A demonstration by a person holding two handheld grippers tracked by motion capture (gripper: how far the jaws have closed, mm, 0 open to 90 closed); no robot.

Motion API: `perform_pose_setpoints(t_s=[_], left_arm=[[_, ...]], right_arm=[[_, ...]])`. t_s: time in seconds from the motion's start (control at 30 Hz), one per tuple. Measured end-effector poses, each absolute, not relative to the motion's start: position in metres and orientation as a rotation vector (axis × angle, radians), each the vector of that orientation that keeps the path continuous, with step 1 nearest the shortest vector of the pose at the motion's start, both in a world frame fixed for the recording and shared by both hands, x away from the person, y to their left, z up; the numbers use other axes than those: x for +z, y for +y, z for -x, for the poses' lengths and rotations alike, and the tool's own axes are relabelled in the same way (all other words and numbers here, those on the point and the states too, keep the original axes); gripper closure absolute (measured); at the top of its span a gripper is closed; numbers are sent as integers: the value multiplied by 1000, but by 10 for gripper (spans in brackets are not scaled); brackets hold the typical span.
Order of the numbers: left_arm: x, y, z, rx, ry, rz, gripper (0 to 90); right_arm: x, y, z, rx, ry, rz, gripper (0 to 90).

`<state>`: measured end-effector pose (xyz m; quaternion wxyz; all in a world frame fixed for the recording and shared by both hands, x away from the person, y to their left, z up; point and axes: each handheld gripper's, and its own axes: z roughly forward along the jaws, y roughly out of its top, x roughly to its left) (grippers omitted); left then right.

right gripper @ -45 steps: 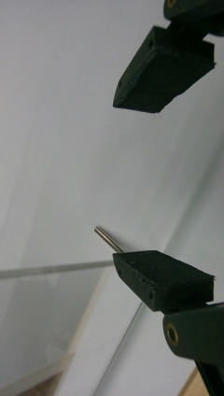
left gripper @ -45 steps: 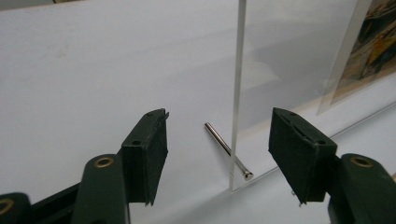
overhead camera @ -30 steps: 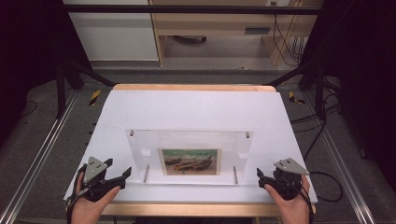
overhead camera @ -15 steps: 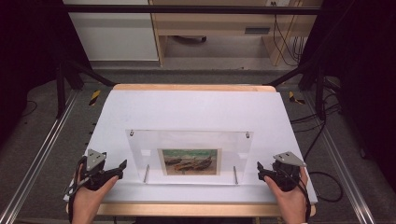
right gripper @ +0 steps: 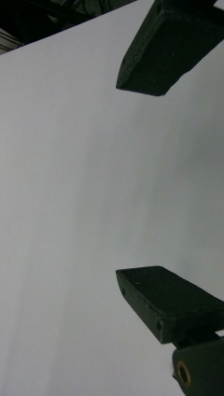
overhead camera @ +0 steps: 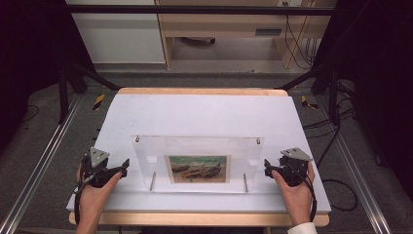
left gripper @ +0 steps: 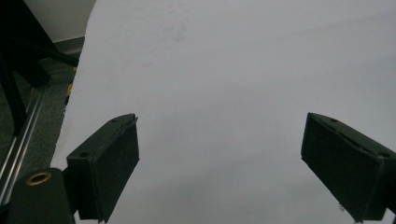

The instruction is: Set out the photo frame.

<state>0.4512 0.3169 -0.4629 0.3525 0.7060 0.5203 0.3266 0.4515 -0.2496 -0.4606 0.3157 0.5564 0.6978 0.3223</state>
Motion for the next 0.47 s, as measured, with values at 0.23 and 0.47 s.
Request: perform_pose_setpoints(t_s=[0.23, 0.47], left_arm=[[-461, 328, -450, 812, 1350, -1787, 70], [-458, 332, -445, 783, 1325, -1758, 59]], right_arm=[[-460, -253, -459, 912, 1840, -1492, 86], [-459, -258, -441, 958, 1828, -1501, 152]])
